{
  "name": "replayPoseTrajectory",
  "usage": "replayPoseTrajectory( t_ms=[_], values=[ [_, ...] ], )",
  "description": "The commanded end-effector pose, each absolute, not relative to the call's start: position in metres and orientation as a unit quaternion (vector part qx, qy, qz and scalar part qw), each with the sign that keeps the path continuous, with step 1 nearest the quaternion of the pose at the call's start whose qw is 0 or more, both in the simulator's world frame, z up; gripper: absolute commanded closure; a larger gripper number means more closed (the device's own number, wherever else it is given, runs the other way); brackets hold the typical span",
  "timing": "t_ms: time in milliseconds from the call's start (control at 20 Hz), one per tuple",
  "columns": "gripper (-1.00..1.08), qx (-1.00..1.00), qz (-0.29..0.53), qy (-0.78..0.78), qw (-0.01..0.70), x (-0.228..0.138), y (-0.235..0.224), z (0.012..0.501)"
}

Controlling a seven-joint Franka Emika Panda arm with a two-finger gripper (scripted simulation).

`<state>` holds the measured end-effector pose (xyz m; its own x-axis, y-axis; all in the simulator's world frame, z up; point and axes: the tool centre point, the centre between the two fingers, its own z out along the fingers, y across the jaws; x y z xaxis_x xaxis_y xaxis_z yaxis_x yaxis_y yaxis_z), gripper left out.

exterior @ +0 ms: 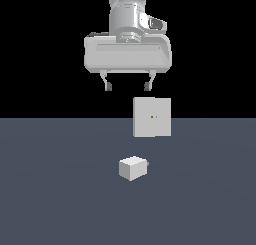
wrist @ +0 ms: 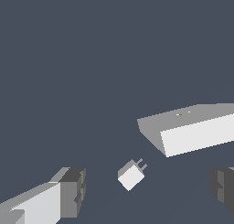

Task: Plug the charger into the wall socket.

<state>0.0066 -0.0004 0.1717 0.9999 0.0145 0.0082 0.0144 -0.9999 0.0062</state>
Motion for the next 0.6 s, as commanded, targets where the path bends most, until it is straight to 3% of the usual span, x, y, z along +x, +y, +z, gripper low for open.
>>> replayPoseTrajectory(
  t_ms=[0,550],
  values=[
    [-0.92,1.000,0.004,0.007,0.003,0.0066,-0.0004,0.1717],
    [-0.92,0.999,0.015,-0.031,0.007,-0.0016,-0.0039,0.1628]
  ],
)
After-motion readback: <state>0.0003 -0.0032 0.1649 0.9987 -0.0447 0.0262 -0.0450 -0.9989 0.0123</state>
